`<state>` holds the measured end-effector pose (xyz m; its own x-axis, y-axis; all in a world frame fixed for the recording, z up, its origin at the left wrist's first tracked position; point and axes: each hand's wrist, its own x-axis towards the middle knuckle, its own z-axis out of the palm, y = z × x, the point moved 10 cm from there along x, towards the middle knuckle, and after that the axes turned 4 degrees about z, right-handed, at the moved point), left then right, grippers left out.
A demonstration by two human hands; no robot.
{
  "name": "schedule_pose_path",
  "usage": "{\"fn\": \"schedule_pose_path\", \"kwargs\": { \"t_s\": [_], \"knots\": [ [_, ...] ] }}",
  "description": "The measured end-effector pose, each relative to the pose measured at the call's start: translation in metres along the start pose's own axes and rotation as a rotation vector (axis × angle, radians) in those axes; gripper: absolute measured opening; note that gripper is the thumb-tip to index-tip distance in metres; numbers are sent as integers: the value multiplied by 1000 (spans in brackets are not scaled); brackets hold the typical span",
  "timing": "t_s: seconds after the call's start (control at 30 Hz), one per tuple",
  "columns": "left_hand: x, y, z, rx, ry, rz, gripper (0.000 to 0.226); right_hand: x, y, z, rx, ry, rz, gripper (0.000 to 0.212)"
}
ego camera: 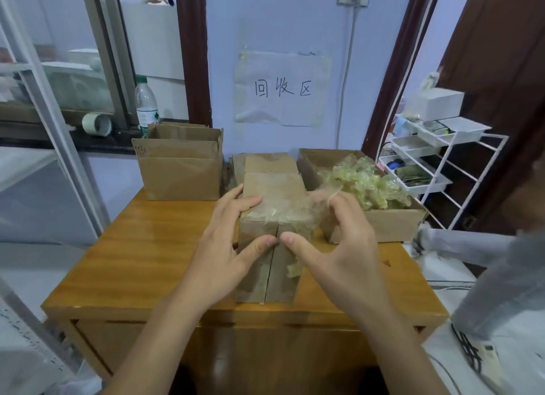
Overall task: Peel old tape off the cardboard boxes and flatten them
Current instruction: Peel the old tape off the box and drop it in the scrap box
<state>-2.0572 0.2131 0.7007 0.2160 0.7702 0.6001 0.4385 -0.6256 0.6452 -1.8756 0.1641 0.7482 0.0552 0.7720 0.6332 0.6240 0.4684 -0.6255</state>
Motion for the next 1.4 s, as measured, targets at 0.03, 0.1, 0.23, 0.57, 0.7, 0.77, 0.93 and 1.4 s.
{"fn": "schedule_pose_path", "kwargs": {
  "t_s": [0.03,0.1,0.23,0.57,0.7,0.77,0.93,1.4],
  "knots": [
    [0,1,0,-6,-1,-5,56,-2,1,-2,-62,74,-31,34],
    [-1,2,0,-9,-7,-5,57,-6,1,-4,-117,190,-106,21],
    [-1,1,0,3,-12,1,58,-14,-2,-12,-135,304,-191,7],
    [0,-3,-1,-9,-3,-16,59,-16,55,-6,491,134,281,5],
    [0,-3,0,-30,-6,-15,57,-22,73,6,762,128,475,15],
    [0,-4,0,-36,-10,-25,56,-25,81,15,887,99,574,16],
    [1,-5,1,-23,-16,-36,58,-29,88,29,1100,55,694,33],
    [-1,-14,0,-106,-27,-92,59,-28,71,32,1325,-163,591,37]
  ]
}}
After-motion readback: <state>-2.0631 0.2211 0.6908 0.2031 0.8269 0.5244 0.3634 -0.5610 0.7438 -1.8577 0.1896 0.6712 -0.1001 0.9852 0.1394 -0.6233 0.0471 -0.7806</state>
